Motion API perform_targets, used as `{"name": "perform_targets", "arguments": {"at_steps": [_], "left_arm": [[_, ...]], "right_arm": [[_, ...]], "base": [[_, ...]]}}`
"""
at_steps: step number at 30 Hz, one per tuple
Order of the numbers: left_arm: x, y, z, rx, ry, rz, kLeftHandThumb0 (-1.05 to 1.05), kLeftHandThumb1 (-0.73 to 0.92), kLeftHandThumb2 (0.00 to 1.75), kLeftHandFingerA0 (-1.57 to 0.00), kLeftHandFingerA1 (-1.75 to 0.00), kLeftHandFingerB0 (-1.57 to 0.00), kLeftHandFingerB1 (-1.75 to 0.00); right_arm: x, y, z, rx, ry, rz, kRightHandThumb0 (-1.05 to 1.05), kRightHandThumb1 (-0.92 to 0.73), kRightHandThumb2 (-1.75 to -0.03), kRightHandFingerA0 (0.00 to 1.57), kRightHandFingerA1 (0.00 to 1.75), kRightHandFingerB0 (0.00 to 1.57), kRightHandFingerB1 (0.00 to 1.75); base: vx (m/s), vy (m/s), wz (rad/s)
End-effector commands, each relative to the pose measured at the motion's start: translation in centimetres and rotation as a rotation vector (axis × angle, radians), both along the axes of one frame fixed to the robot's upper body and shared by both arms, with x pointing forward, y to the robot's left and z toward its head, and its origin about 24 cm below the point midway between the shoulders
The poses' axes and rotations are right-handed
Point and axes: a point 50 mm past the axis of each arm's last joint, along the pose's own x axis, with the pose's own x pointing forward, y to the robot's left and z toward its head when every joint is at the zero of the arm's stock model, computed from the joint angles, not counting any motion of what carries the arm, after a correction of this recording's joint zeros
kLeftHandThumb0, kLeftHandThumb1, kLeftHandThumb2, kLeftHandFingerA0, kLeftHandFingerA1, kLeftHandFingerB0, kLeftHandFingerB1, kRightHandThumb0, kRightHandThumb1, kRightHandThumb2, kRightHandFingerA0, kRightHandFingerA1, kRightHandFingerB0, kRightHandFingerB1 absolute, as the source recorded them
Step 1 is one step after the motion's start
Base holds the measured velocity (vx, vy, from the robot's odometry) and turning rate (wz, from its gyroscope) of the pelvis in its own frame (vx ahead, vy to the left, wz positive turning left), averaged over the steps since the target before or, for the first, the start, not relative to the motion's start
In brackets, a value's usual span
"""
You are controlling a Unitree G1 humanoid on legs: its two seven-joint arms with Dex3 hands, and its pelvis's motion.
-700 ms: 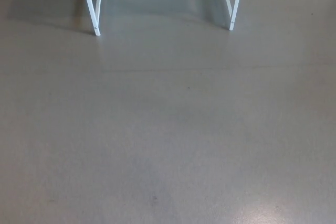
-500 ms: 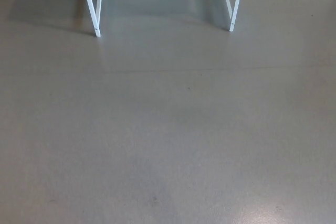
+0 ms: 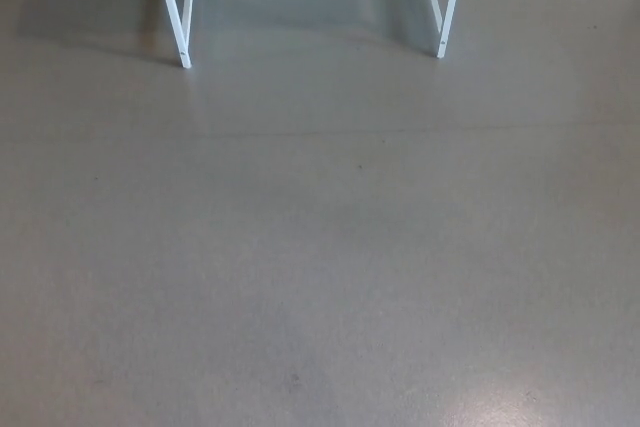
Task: The robot walks towards a desk on which a file tray is kept in the middle and a toilet paper roll is kept on its right. The robot uses its right hand to hook on finger in the gap of the roll and grabs it, lifts it and places it on the tray.
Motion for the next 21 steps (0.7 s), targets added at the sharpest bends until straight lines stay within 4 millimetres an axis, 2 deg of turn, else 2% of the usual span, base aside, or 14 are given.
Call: {"name": "perform_targets", "arguments": {"at_steps": [1, 3, 4, 5, 6, 7, 8, 9, 10, 11, 12, 13, 14, 21], "left_arm": [[-0.5, 0.3, 0.1, -0.009, -0.012, 0.025, -0.98, 0.64, 1.18, 0.00, -0.58, 0.00, -0.54], [-0.6, 0.3, 0.1, -0.009, -0.009, 0.042, -0.95, 0.63, 1.17, 0.00, -0.57, 0.00, -0.54], [-0.7, 0.3, 0.1, 0.009, 0.011, 0.001, -0.98, 0.91, 0.63, 0.00, -0.44, 0.00, -0.53], [-0.7, 0.3, 0.1, 0.006, 0.018, -0.014, -0.98, 0.91, 0.66, 0.00, -0.42, 0.00, -0.53], [-0.9, 0.5, 0.1, 0.013, 0.056, -0.006, -1.04, 0.64, 1.01, 0.00, -0.57, 0.00, -0.52], [-0.9, 0.5, 0.1, 0.014, 0.060, -0.005, -1.04, 0.64, 1.01, 0.00, -0.57, 0.00, -0.52], [-0.9, 0.5, 0.1, 0.015, 0.070, -0.001, -1.03, 0.87, 0.67, 0.00, -0.56, 0.00, -0.51], [-1.2, 0.6, 0.1, 0.013, 0.071, 0.018, -1.01, 0.66, 1.18, 0.00, -0.54, 0.00, -0.52], [-1.2, 0.6, 0.1, 0.016, 0.072, 0.022, -1.01, 0.66, 1.18, 0.00, -0.56, 0.00, -0.54], [-1.2, 0.6, 0.1, 0.027, 0.089, 0.016, -1.01, 0.88, 0.65, 0.00, -0.62, 0.00, -0.58], [-1.3, 0.6, 0.0, 0.040, 0.109, 0.006, -1.01, 0.68, 1.20, -0.02, -0.57, -0.02, -0.56], [-1.4, 0.6, 0.0, 0.055, 0.130, -0.005, -1.01, 0.68, 1.20, -0.02, -0.57, -0.02, -0.56], [-1.5, 0.6, 0.0, 0.043, 0.113, 0.003, -1.01, 0.87, 0.72, 0.00, -0.64, 0.00, -0.61], [-1.6, 0.7, -0.1, 0.050, 0.131, -0.002, -1.01, 0.90, 0.67, 0.00, -0.69, 0.00, -0.60]], "right_arm": [[-0.8, -1.1, 0.8, -0.048, 0.030, 0.000, -0.29, -0.28, -0.84, 0.00, 0.42, 0.00, 0.47], [-0.9, -1.1, 0.9, -0.113, 0.048, 0.022, -0.30, -0.28, -0.84, 0.02, 0.41, 0.00, 0.46], [-1.0, -0.7, 0.9, -0.321, 0.280, 0.255, -0.72, -0.68, -0.63, 0.36, 0.34, 0.00, 0.19], [-0.9, -0.9, 0.9, -0.214, 0.220, 0.187, -0.66, -0.66, -0.61, 0.25, 0.31, 0.00, 0.14], [-1.0, -1.0, 0.7, -0.184, 0.170, 0.105, -0.33, -0.32, -0.88, 0.03, 0.42, 0.00, 0.48], [-1.0, -1.1, 0.7, -0.181, 0.165, 0.096, -0.33, -0.32, -0.88, 0.03, 0.42, 0.00, 0.48], [-1.0, -1.2, 0.7, -0.119, 0.143, 0.074, -0.63, -0.49, -0.77, 0.10, 0.37, 0.00, 0.18], [-1.4, -1.4, 0.7, -0.066, 0.112, -0.004, -0.59, -0.46, -0.73, 0.09, 0.28, 0.01, 0.22], [-1.6, -1.5, 0.8, -0.063, 0.113, -0.004, -0.54, -0.55, -0.58, 0.07, 0.24, 0.00, 0.22], [-1.9, -1.8, 1.0, -0.069, 0.113, 0.010, -0.55, -0.47, -0.71, 0.08, 0.28, 0.02, 0.21], [-2.1, -1.9, 1.0, -0.065, 0.106, 0.007, -0.51, -0.56, -0.59, 0.07, 0.25, 0.00, 0.23], [-2.4, -1.9, 0.9, -0.055, 0.098, 0.002, -0.51, -0.56, -0.59, 0.07, 0.25, 0.00, 0.23], [-2.3, -2.0, 1.0, -0.030, 0.076, -0.041, -0.54, -0.44, -0.73, 0.08, 0.25, 0.00, 0.22], [-2.3, -1.8, 0.8, -0.010, 0.011, -0.047, -0.53, -0.45, -0.71, 0.09, 0.29, 0.01, 0.23]], "base": [[0.00, 0.000, 0.00], [0.00, 0.000, 0.00], [0.00, 0.000, 0.00], [0.00, 0.000, 0.00], [0.20, 0.031, -0.06], [0.09, 0.011, 0.05], [-0.04, 0.007, 0.10], [0.00, 0.000, 0.00], [0.00, 0.000, 0.00], [0.00, 0.000, 0.00], [-0.05, -0.030, -0.06], [0.00, 0.000, 0.00], [0.00, 0.000, 0.00], [0.07, 0.175, -0.08]]}}
